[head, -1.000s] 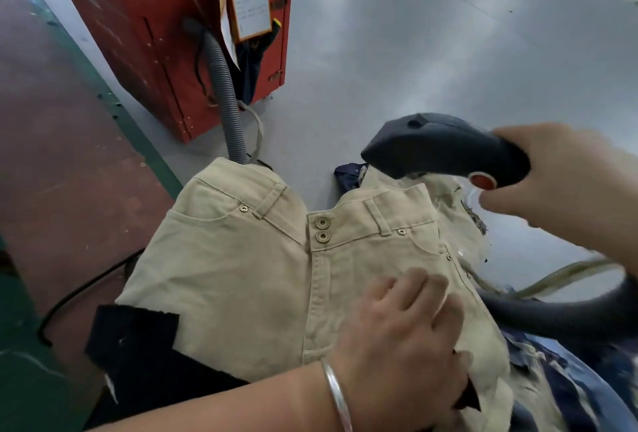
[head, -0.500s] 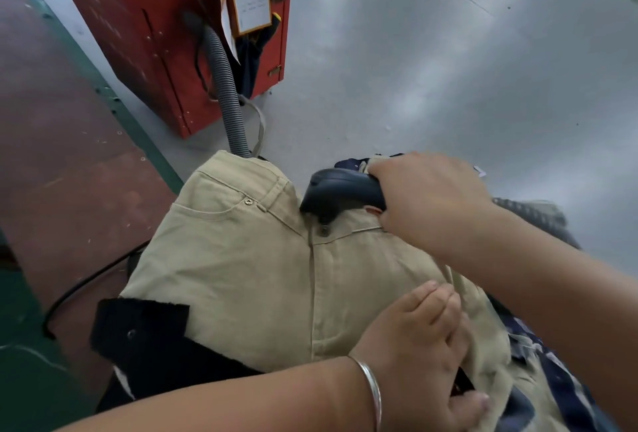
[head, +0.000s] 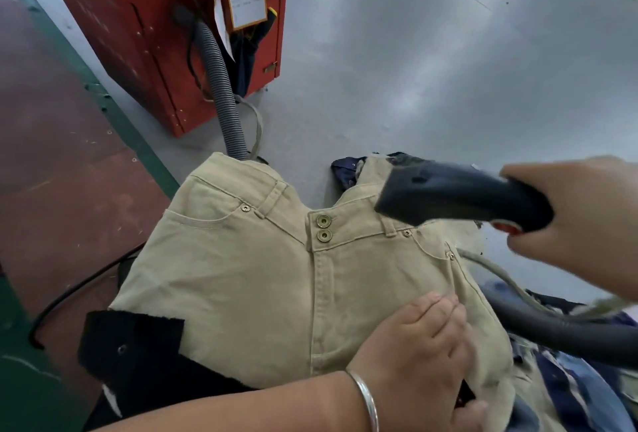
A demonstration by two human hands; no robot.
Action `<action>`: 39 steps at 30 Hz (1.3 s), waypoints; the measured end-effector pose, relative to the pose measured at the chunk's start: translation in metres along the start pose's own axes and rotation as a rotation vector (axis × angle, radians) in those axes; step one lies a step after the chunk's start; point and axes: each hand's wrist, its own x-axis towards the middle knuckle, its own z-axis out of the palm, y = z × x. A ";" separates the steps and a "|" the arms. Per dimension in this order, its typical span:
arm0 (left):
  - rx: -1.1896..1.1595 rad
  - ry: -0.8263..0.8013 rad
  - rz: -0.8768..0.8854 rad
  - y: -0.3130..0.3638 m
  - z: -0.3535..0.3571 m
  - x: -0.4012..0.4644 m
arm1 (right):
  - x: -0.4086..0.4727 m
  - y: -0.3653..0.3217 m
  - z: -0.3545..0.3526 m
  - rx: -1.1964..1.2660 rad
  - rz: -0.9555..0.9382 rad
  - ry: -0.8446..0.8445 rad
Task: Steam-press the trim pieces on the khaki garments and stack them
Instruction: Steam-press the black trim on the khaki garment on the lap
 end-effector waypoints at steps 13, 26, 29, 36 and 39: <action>-0.171 0.241 -0.026 -0.005 0.001 -0.004 | 0.050 0.029 0.069 0.501 0.352 0.079; -0.123 0.544 -0.081 -0.002 0.023 0.003 | -0.045 0.062 0.105 0.635 0.252 -0.103; -0.124 0.547 -0.079 -0.001 0.024 0.011 | -0.027 0.062 0.116 0.675 0.250 -0.092; -0.131 0.512 -0.112 0.001 0.012 0.015 | 0.038 0.058 0.131 0.694 0.269 -0.053; -0.143 0.492 -0.128 0.004 0.008 0.013 | 0.061 0.057 0.134 0.677 0.301 -0.050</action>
